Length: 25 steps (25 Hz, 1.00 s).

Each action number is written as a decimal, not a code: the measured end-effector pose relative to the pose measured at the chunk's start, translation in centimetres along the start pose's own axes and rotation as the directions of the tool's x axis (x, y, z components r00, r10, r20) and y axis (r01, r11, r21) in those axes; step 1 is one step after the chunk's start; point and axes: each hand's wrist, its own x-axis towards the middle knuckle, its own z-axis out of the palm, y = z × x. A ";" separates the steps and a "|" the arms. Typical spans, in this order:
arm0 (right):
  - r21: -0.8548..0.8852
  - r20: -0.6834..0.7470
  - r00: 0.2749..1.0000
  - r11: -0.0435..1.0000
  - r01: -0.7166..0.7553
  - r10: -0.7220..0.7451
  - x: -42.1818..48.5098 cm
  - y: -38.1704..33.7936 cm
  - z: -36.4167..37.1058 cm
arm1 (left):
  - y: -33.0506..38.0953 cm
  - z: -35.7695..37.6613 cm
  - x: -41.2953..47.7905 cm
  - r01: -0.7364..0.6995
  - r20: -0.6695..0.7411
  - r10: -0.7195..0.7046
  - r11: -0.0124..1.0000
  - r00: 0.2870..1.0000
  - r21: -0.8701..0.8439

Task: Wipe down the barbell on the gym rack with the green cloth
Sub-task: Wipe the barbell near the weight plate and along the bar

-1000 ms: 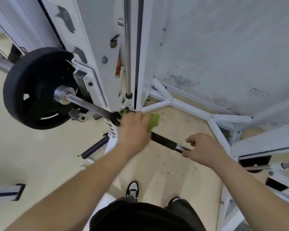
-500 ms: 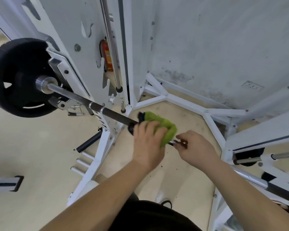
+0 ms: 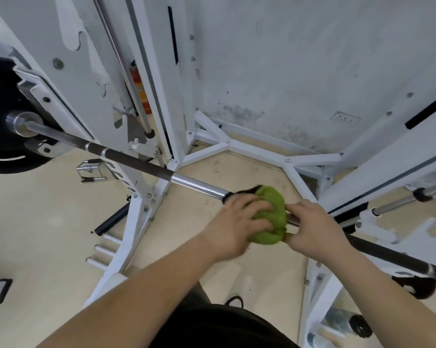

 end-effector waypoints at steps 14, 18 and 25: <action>-0.168 -0.172 0.960 0.954 -0.248 0.219 -3.7 8.4 -0.3 | 8.2 4.4 7.7 0.026 0.112 -0.032 0.998 0.993 0.058; -0.162 -0.224 0.952 0.955 -0.249 0.211 -3.2 9.1 -0.2 | 1.5 1.2 4.0 0.252 0.016 -0.258 0.952 0.966 0.176; -0.160 -0.238 0.936 0.940 -0.302 0.260 -3.7 8.4 -0.5 | 10.0 4.4 10.4 0.032 0.207 -0.107 0.942 0.973 0.334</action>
